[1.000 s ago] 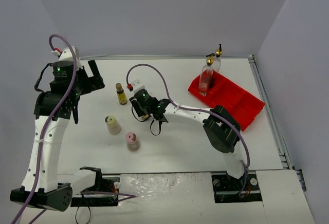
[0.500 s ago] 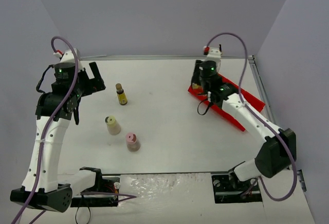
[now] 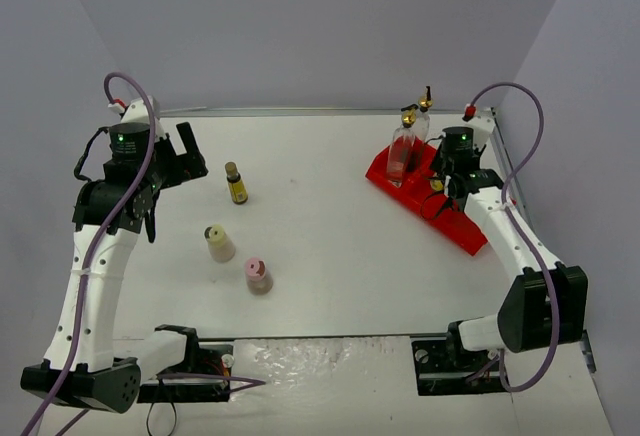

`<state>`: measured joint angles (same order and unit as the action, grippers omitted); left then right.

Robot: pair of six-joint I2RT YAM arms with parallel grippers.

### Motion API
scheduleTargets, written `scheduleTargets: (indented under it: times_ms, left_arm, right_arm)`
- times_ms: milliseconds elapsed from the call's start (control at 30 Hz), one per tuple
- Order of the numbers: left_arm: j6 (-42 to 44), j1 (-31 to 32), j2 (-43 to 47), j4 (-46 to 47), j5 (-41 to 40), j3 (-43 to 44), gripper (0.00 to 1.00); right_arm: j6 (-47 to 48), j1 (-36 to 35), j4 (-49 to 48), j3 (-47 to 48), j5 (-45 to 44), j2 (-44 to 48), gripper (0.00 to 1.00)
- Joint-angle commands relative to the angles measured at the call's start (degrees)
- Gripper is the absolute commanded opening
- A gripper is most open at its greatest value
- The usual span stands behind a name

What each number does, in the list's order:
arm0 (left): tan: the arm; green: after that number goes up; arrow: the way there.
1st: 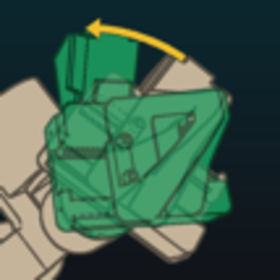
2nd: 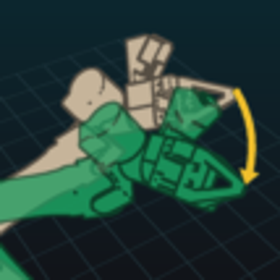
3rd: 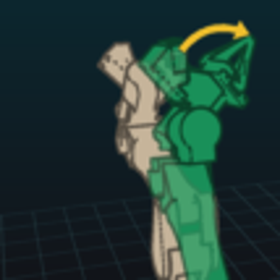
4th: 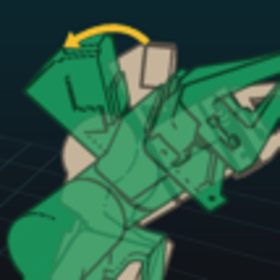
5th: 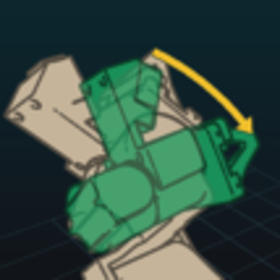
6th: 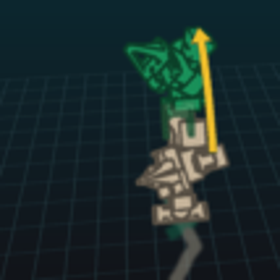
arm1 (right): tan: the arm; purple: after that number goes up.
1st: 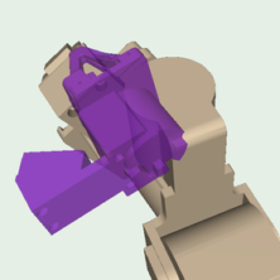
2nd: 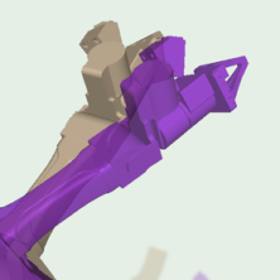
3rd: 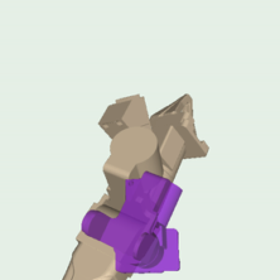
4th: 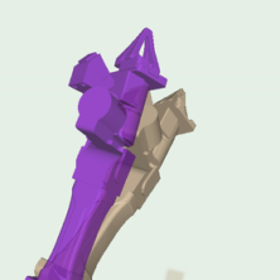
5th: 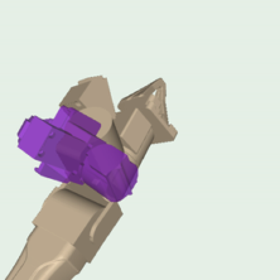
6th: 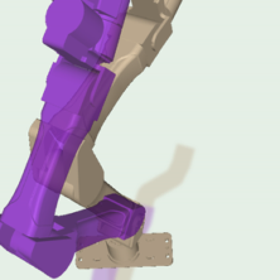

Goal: Organize the condiment bottles

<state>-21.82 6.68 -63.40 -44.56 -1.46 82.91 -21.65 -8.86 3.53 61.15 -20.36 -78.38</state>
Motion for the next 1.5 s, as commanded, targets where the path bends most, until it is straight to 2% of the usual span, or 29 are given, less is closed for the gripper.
scheduleTargets:
  times_ms: [0, 667, 900, 1233, 1267, 1333, 1400, 1467]
  left_arm:
    - [-0.85, -0.44, 0.51, 3.87, 0.63, 1.64, 0.97]
    - [-0.86, -0.44, -0.47, 3.71, 0.06, 2.64, 0.97]
    - [-0.69, -0.44, -0.85, 3.12, -0.34, 3.64, 0.97]
    - [-0.41, -0.39, -0.85, 2.55, -0.47, 4.32, 0.97]
    - [-0.41, -0.36, -0.84, 2.54, -0.47, 4.36, 0.97]
    - [-0.41, -0.44, -0.76, 2.47, -0.47, 4.36, 0.97]
    - [-0.48, -0.37, -0.76, 2.54, -0.4, 4.29, 0.97]
    - [-0.56, -0.44, -0.64, 2.55, -0.38, 4.25, 0.97]
  right_arm:
    - [-1.95, 3.5, -7.8, 1.43, -1.09, -0.59, 0.0]
    - [-3.58, 10.69, -25.61, 1.69, 4.11, -15.31, 0.0]
    - [-3.3, 10.7, -26.67, 4.11, 5.57, -19.76, 0.0]
    - [-1.91, 10.75, -27.4, 4.06, 4.58, -20.54, 0.0]
    - [-1.88, 10.78, -27.22, 4.14, 4.52, -20.57, 0.01]
    - [-1.73, 10.69, -26.9, 4.06, 4.42, -20.49, 0.11]
    - [-1.66, 10.54, -26.4, 4.13, 4.27, -20.49, 0.33]
    - [-1.52, 10.47, -25.71, 4.57, 4.07, -20.64, 0.43]
